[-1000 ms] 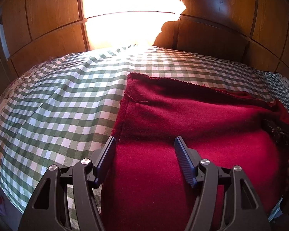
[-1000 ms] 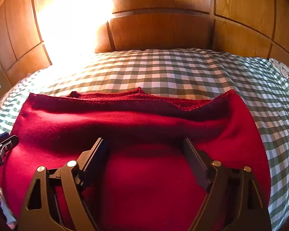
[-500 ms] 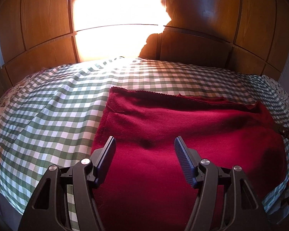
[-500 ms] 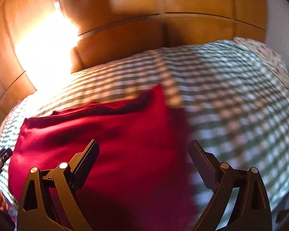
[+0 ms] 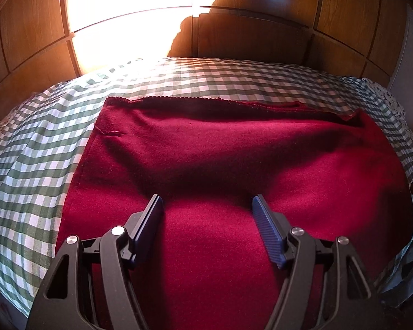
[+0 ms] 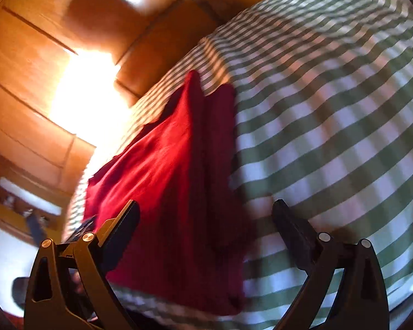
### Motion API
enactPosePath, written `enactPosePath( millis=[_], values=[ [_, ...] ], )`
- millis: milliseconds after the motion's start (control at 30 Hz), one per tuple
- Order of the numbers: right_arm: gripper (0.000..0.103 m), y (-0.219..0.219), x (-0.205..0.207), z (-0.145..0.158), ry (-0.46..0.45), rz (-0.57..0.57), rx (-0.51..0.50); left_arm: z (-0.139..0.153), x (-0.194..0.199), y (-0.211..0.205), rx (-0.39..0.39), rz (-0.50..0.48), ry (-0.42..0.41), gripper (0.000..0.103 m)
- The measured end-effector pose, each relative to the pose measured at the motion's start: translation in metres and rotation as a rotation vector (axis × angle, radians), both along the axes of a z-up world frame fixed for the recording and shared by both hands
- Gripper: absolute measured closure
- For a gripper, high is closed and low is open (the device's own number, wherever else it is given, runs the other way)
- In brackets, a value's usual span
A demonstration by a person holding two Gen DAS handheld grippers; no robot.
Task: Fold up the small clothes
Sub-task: 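Grasp the red sweatshirt edge with the right gripper and fold it over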
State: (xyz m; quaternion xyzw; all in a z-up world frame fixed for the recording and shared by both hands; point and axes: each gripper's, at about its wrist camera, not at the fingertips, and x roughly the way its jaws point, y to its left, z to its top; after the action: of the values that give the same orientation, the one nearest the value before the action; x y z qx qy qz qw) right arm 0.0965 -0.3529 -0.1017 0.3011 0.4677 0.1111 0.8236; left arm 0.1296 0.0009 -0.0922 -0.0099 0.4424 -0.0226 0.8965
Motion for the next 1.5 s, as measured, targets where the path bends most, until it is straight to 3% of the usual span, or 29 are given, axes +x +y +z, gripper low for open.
enactPosePath(
  millis=[400, 433, 467, 533, 633, 733, 867, 1100, 1267, 1367, 1500],
  values=[
    [0.009, 0.016, 0.001, -0.001, -0.018, 0.049, -0.084, -0.002, 0.005, -0.001, 0.007, 0.008, -0.012, 0.032],
    [0.019, 0.020, 0.003, -0.001, -0.014, 0.061, -0.096, -0.002, 0.006, 0.000, 0.002, 0.009, -0.011, 0.032],
    [0.037, 0.021, 0.003, -0.001, -0.009, 0.067, -0.097, -0.001, 0.006, 0.001, -0.007, 0.011, -0.010, 0.032],
    [0.048, 0.026, 0.005, 0.000, -0.001, 0.087, -0.080, 0.001, 0.005, 0.006, -0.033, 0.012, -0.010, 0.032],
    [0.055, 0.033, 0.006, 0.002, 0.005, 0.108, -0.093, 0.004, 0.001, 0.012, -0.055, 0.015, -0.011, 0.033],
    [0.070, 0.039, 0.006, 0.014, -0.002, 0.114, -0.088, 0.011, -0.005, 0.019, -0.062, 0.010, -0.018, 0.036],
    [0.073, 0.060, 0.007, 0.051, -0.082, 0.167, -0.083, 0.016, -0.013, 0.044, -0.092, 0.028, -0.011, 0.041],
    [0.074, 0.130, 0.025, 0.113, -0.228, 0.308, -0.057, 0.021, -0.025, 0.123, -0.270, 0.129, 0.030, 0.060],
    [0.075, 0.214, 0.040, 0.133, -0.276, 0.472, -0.051, 0.026, -0.033, 0.178, -0.387, 0.201, 0.020, 0.061],
    [0.076, 0.267, 0.046, 0.123, -0.267, 0.572, -0.085, 0.030, -0.039, 0.199, -0.461, 0.216, 0.002, 0.061],
    [0.076, 0.341, 0.047, 0.071, -0.183, 0.704, -0.206, 0.034, -0.042, 0.216, -0.567, 0.225, -0.019, 0.051]
  ],
)
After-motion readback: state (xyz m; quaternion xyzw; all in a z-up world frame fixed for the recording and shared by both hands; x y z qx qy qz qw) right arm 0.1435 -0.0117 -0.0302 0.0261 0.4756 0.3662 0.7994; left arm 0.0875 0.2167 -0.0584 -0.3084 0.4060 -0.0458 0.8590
